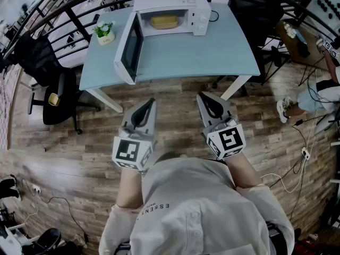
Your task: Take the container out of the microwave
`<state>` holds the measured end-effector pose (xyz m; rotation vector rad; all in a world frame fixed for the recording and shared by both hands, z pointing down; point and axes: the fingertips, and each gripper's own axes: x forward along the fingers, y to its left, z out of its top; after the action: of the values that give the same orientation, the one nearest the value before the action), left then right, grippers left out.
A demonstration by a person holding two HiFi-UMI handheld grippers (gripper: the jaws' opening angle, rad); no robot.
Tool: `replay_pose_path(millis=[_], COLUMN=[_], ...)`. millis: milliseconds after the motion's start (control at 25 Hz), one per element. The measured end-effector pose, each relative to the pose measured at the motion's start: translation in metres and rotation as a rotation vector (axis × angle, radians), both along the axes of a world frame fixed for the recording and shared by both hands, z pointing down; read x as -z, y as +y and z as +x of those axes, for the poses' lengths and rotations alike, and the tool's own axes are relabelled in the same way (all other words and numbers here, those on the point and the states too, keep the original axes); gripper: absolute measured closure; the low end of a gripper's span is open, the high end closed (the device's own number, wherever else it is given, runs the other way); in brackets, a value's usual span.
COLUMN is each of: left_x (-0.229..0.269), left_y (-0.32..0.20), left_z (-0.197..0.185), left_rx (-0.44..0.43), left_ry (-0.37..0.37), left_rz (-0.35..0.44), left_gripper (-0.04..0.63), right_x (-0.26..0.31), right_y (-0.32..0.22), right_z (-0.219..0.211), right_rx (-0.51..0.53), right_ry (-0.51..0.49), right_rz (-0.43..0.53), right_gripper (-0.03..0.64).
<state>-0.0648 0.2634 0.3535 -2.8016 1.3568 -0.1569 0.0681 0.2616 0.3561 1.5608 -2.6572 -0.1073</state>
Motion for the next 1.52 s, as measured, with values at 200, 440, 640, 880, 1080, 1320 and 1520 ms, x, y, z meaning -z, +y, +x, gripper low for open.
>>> replay_pose_path(millis=[200, 440, 640, 880, 1080, 1320, 1520], left_x=[-0.001, -0.002, -0.006, -0.011, -0.014, -0.017, -0.024], left_y=[-0.001, -0.004, -0.008, -0.013, -0.026, -0.052, -0.09], left_z=[0.004, 0.011, 0.021, 0.029, 0.029, 0.045, 0.045], left_rx=[-0.008, -0.016, -0.021, -0.018, -0.004, -0.027, -0.037], left_ry=[-0.001, -0.001, -0.003, -0.008, -0.016, -0.013, -0.011], left_rz=[-0.001, -0.002, -0.013, -0.025, -0.044, -0.052, -0.063], left_gripper=[0.594, 0.594, 0.594, 0.594, 0.594, 0.594, 0.594], right_x=[-0.002, -0.005, -0.016, -0.022, -0.015, -0.016, -0.022], right_y=[-0.002, -0.003, -0.008, -0.025, -0.041, -0.071, -0.112], right_z=[0.003, 0.007, 0.014, 0.03, 0.04, 0.048, 0.049], right_rx=[-0.001, 0.016, 0.028, 0.01, -0.006, -0.01, -0.016], right_ry=[-0.01, -0.028, 0.071, 0.1, 0.062, 0.047, 0.054], right_rz=[-0.011, -0.028, -0.045, -0.079, -0.064, -0.069, -0.087], right_gripper=[0.602, 0.601, 0.6, 0.417, 0.413, 0.413, 0.413])
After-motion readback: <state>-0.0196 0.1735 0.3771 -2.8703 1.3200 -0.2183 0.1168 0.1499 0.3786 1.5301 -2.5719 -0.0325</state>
